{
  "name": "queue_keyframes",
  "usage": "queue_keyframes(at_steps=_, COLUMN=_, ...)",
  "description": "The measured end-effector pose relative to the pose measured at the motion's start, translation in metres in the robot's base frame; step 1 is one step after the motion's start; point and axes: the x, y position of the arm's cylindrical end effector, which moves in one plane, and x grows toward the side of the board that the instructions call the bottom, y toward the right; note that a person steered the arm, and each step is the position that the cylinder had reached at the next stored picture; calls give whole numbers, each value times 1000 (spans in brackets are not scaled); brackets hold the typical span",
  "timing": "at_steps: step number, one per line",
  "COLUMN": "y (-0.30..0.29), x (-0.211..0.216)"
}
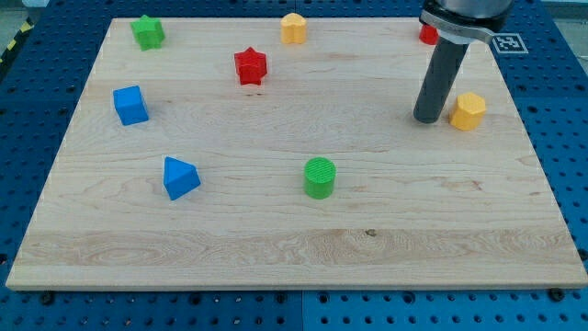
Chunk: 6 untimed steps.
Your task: Move the yellow hexagon to the right center of the board
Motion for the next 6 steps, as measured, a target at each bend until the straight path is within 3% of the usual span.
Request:
queue_keyframes(at_steps=3, y=36, x=5)
queue_keyframes(at_steps=5, y=-114, x=29)
queue_keyframes(at_steps=6, y=-124, x=29)
